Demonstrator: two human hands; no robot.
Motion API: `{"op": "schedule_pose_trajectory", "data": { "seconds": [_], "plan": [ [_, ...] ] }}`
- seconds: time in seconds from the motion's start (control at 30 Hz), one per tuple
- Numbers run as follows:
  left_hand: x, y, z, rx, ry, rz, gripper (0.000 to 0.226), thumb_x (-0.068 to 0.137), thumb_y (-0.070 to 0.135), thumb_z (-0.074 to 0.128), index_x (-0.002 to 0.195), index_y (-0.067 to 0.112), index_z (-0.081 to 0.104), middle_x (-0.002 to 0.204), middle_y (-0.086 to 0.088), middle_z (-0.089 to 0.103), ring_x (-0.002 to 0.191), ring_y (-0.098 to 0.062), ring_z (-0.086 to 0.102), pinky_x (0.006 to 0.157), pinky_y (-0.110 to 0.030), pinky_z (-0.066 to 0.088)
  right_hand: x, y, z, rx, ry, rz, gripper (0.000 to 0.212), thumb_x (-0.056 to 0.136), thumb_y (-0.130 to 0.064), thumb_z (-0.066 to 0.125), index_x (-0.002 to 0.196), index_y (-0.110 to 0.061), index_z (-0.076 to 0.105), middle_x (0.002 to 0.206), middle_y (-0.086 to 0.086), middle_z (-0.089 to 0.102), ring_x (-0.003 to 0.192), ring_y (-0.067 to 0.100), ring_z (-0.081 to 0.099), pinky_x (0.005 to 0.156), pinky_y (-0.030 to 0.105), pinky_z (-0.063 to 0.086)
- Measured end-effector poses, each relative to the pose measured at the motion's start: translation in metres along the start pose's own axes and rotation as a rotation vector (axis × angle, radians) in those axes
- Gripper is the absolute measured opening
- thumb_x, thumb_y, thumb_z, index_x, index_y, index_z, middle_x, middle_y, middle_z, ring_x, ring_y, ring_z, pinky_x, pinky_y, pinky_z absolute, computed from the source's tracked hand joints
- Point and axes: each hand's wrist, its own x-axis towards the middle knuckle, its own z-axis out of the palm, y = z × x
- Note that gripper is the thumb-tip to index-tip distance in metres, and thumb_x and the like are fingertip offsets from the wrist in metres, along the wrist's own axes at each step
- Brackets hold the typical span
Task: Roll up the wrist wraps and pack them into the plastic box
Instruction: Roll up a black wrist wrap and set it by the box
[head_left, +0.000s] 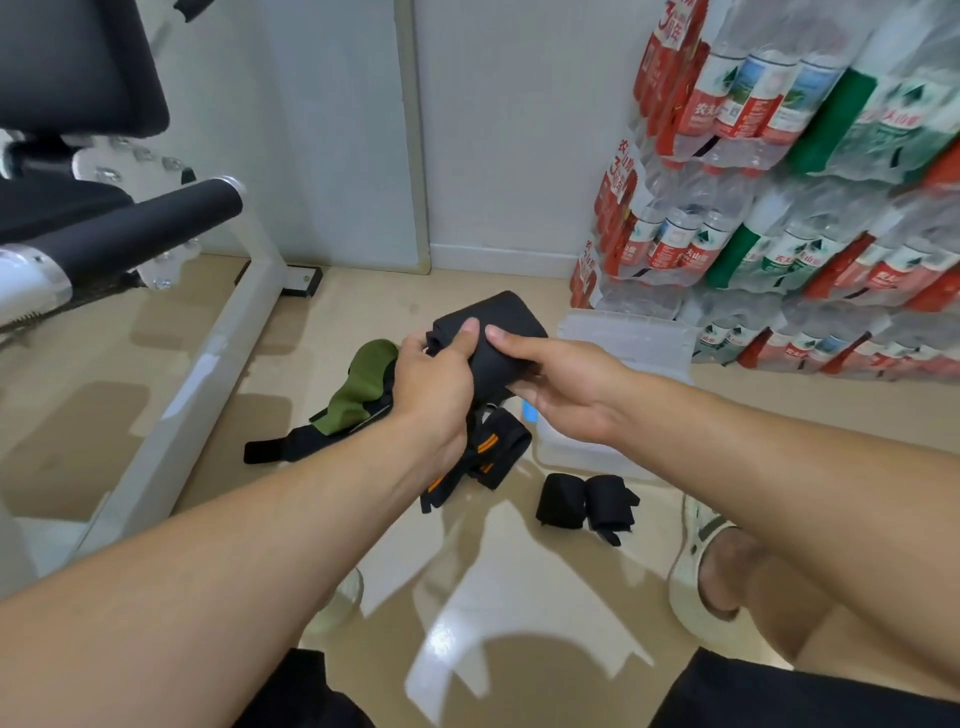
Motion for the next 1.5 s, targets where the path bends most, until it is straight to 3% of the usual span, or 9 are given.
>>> {"op": "schedule_pose_trajectory", "data": {
  "seconds": [0.17, 0.3, 0.43, 0.53, 0.7, 0.97, 1.2, 1.4, 1.5],
  "plan": [
    [0.004, -0.009, 0.021, 0.064, 0.031, 0.014, 0.061, 0.057, 0.057, 0.078, 0.107, 0.029, 0.054, 0.112, -0.006, 0.071, 0.101, -0.027, 0.072, 0.091, -0.049, 0.058, 0.0, 0.0, -0.012, -0.029, 0.059, 0.034, 0.03, 0.092, -0.026, 0.076, 0.117, -0.01, 0.07, 0.107, 0.007, 0.077, 0.11, 0.019, 0.07, 0.105, 0.035, 0.052],
    [0.008, -0.018, 0.031, 0.456, -0.168, -0.119, 0.035, 0.09, 0.034, 0.072, 0.117, 0.022, 0.054, 0.112, -0.005, 0.069, 0.101, -0.024, 0.068, 0.082, -0.039, 0.055, 0.008, 0.0, -0.05, -0.186, 0.249, -0.022, 0.033, 0.089, -0.023, 0.079, 0.116, -0.008, 0.068, 0.108, 0.01, 0.077, 0.101, 0.023, 0.075, 0.095, 0.037, 0.059],
    [0.007, -0.021, 0.036, 0.99, -0.432, 0.004, 0.056, 0.093, 0.03, 0.072, 0.143, 0.018, 0.049, 0.138, -0.002, 0.056, 0.115, -0.019, 0.056, 0.09, -0.029, 0.044, 0.023, 0.022, -0.117, -0.551, 0.362, 0.035, 0.033, 0.086, -0.027, 0.082, 0.113, -0.012, 0.071, 0.1, 0.005, 0.079, 0.092, 0.02, 0.076, 0.087, 0.035, 0.061],
    [0.006, -0.025, 0.039, 1.262, -0.614, 0.089, 0.061, 0.093, 0.037, 0.07, 0.146, 0.022, 0.045, 0.146, -0.002, 0.05, 0.116, -0.019, 0.058, 0.097, -0.03, 0.045, 0.034, 0.055, -0.18, -0.796, 0.437, 0.188, 0.031, 0.082, -0.03, 0.085, 0.104, -0.014, 0.072, 0.098, 0.004, 0.078, 0.092, 0.024, 0.075, 0.09, 0.04, 0.06],
    [0.016, -0.036, 0.04, 1.529, -0.753, 0.105, 0.068, 0.093, 0.04, 0.067, 0.152, 0.025, 0.036, 0.151, -0.002, 0.045, 0.123, -0.022, 0.054, 0.103, -0.038, 0.048, 0.06, 0.111, -0.273, -0.849, 0.708, 0.342, 0.058, 0.071, -0.037, 0.089, 0.113, -0.008, 0.061, 0.105, 0.009, 0.07, 0.096, 0.029, 0.069, 0.083, 0.037, 0.057],
    [0.038, -0.052, 0.047, 1.643, -0.787, 0.061, 0.069, 0.095, 0.044, 0.065, 0.153, 0.027, 0.033, 0.144, 0.001, 0.051, 0.128, -0.021, 0.049, 0.104, -0.031, 0.042, 0.083, 0.17, -0.321, -0.722, 0.904, 0.288, 0.055, 0.088, -0.024, 0.075, 0.132, -0.006, 0.047, 0.122, 0.016, 0.063, 0.113, 0.038, 0.063, 0.097, 0.045, 0.052],
    [0.06, -0.07, 0.064, 1.671, -0.812, 0.01, 0.065, 0.095, 0.046, 0.063, 0.151, 0.028, 0.035, 0.145, 0.002, 0.05, 0.132, -0.021, 0.047, 0.103, -0.03, 0.041, 0.11, 0.19, -0.339, -0.688, 0.792, 0.33, 0.046, 0.096, -0.02, 0.066, 0.138, -0.006, 0.053, 0.13, 0.016, 0.065, 0.118, 0.036, 0.062, 0.101, 0.042, 0.05],
    [0.066, -0.076, 0.07, 1.69, -0.837, 0.005, 0.062, 0.096, 0.046, 0.062, 0.15, 0.028, 0.037, 0.14, 0.001, 0.055, 0.117, -0.02, 0.053, 0.096, -0.031, 0.045, 0.119, 0.193, -0.342, -0.716, 0.772, 0.323, 0.035, 0.105, -0.021, 0.052, 0.139, -0.009, 0.056, 0.13, 0.018, 0.064, 0.113, 0.04, 0.06, 0.082, 0.04, 0.049],
    [0.067, -0.074, 0.067, 1.691, -0.83, 0.007, 0.063, 0.096, 0.046, 0.062, 0.15, 0.027, 0.037, 0.146, 0.002, 0.05, 0.127, -0.02, 0.05, 0.096, -0.029, 0.042, 0.122, 0.194, -0.345, -0.743, 0.829, 0.332, 0.035, 0.107, -0.021, 0.049, 0.137, -0.005, 0.057, 0.132, 0.02, 0.063, 0.118, 0.041, 0.059, 0.098, 0.046, 0.05]
  ]
}}
